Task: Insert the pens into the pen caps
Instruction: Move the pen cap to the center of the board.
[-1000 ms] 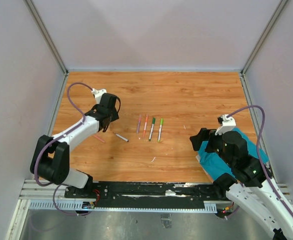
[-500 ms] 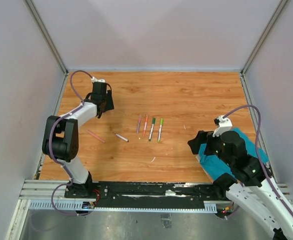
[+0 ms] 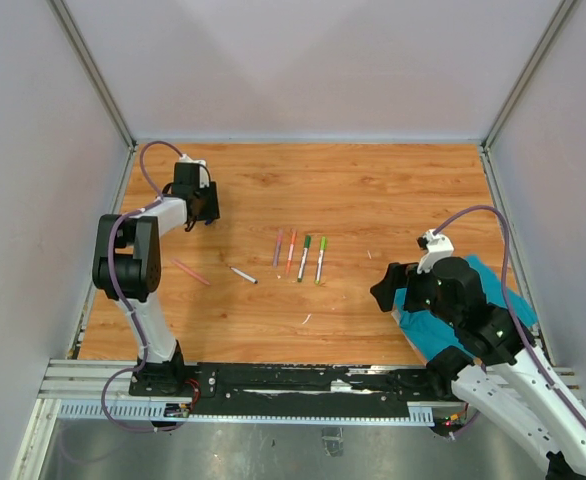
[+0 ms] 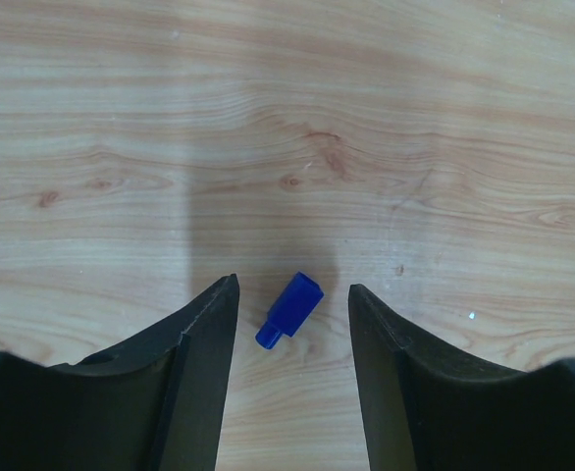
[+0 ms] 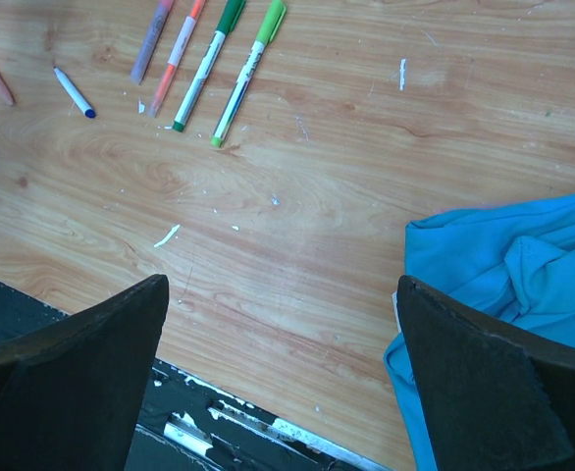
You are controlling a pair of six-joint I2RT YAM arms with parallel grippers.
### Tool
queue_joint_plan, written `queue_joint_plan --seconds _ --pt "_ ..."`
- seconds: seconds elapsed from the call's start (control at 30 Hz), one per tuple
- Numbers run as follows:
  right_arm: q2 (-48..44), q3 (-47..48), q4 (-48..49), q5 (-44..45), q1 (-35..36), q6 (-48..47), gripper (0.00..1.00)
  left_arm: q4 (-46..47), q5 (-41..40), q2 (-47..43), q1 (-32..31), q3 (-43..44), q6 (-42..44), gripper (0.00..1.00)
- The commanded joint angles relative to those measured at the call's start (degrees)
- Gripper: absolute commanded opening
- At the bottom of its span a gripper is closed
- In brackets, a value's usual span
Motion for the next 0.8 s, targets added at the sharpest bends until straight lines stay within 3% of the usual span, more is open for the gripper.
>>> queue_joint_plan --seconds 0.0,0.77 --pt "0.71 1.09 0.89 -1.74 -0.51 -1.12 0.99 0.64 2.5 1.23 0.35 2.71 2.84 0.53" --pt "1.69 1.04 1.62 -3.37 -0.56 -1.14 0.99 -1.48 3.19 2.29 0.69 -0.21 3.53 0.48"
